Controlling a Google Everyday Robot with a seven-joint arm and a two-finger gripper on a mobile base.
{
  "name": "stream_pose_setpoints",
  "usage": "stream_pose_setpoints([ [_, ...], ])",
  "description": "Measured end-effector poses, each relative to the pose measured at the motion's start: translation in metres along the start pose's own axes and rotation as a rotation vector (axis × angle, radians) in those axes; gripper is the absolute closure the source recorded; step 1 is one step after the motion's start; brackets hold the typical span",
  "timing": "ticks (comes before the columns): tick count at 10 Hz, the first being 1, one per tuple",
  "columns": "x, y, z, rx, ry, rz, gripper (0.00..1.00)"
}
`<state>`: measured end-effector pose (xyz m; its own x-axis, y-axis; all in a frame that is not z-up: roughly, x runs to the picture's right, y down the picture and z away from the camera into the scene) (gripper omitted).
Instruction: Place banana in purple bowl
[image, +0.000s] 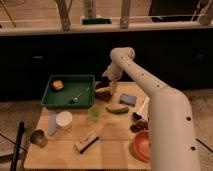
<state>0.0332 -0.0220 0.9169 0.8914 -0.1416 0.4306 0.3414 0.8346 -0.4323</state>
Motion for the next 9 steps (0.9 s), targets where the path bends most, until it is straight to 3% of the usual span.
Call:
stream_pose_setpoints([
  [9,0.0034,-0.0005,-0.0022,-0.008,-0.009,-0.001,0.20],
])
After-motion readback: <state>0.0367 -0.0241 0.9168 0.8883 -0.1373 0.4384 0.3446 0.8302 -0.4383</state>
